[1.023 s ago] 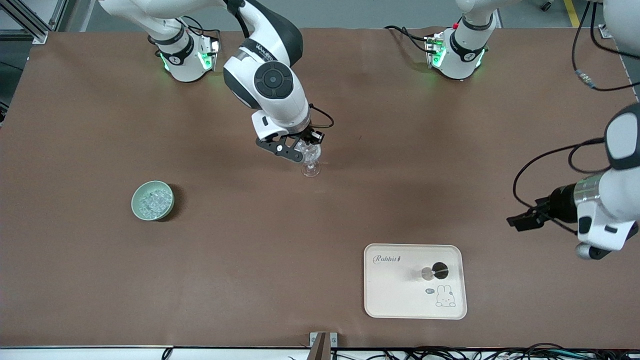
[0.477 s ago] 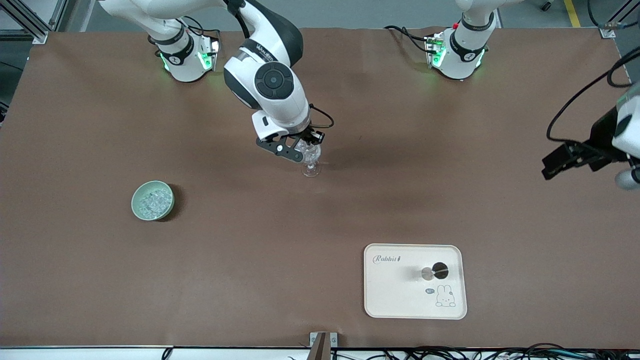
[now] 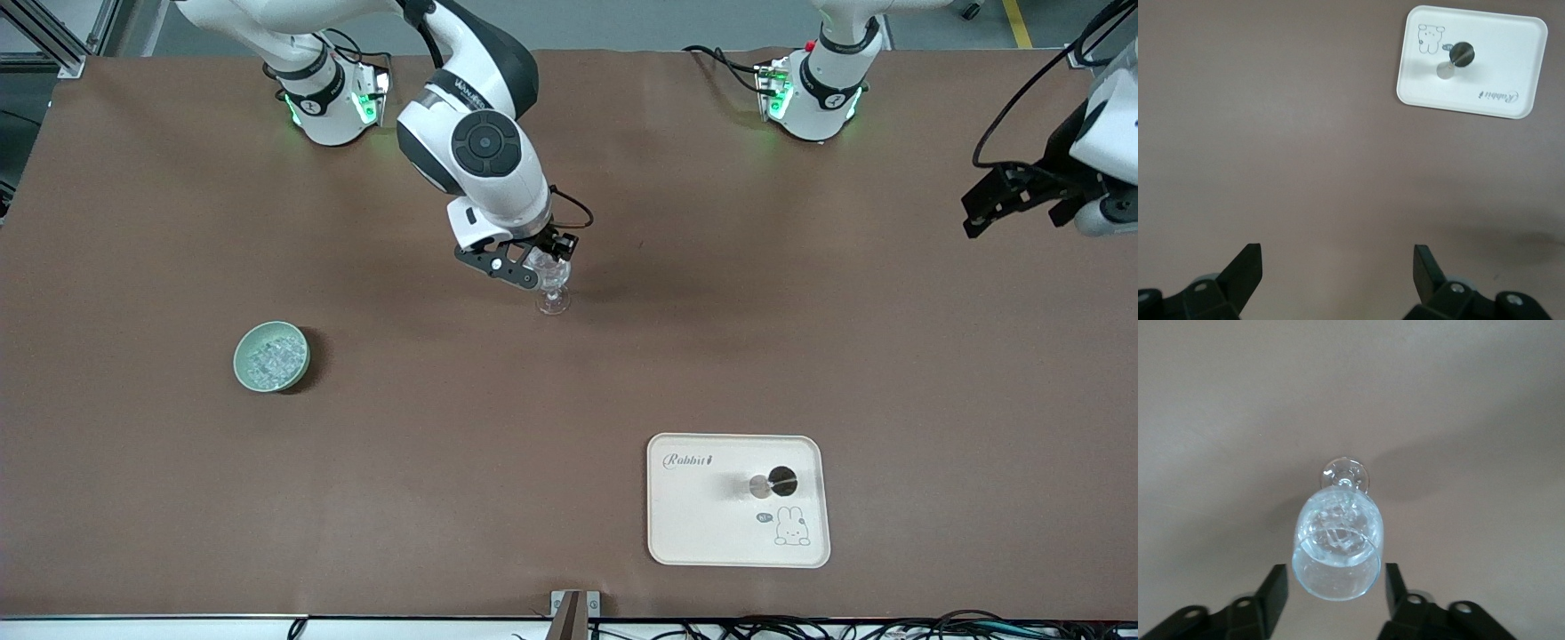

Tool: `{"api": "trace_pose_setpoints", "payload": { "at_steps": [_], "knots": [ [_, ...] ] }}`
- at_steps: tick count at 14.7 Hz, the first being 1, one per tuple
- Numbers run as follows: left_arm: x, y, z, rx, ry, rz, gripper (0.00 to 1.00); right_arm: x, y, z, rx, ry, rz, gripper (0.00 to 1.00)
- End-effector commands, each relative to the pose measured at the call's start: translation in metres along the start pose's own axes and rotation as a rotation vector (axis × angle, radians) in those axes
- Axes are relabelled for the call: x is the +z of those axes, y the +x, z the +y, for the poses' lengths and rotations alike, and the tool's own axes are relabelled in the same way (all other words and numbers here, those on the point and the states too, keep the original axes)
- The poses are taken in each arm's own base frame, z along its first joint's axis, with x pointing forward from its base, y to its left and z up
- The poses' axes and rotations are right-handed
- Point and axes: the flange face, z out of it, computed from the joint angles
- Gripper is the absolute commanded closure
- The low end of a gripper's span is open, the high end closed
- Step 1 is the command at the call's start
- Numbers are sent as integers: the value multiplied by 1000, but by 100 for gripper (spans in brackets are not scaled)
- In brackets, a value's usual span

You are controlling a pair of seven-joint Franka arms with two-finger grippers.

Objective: Pour wine and add ice with both arms

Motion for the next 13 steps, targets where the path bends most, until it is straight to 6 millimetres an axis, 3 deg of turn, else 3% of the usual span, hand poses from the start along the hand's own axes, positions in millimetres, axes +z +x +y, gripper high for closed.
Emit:
{"api": "trace_pose_setpoints", "payload": {
  "at_steps": [1,5,8,13],
  "knots": [
    [-6,-32,-4,17,-16,23,0,-49,13,10,15,17,79,0],
    [3,-27,-4,16,-37,0,0,-154,47,69,45,28,277,0],
    [10,-21,-2,10,-64,-12,0,-223,108,152,-34,-40,338,0],
    [12,-19,0,24,-84,-12,0,-283,167,286,-135,-91,266,0]
  ]
}}
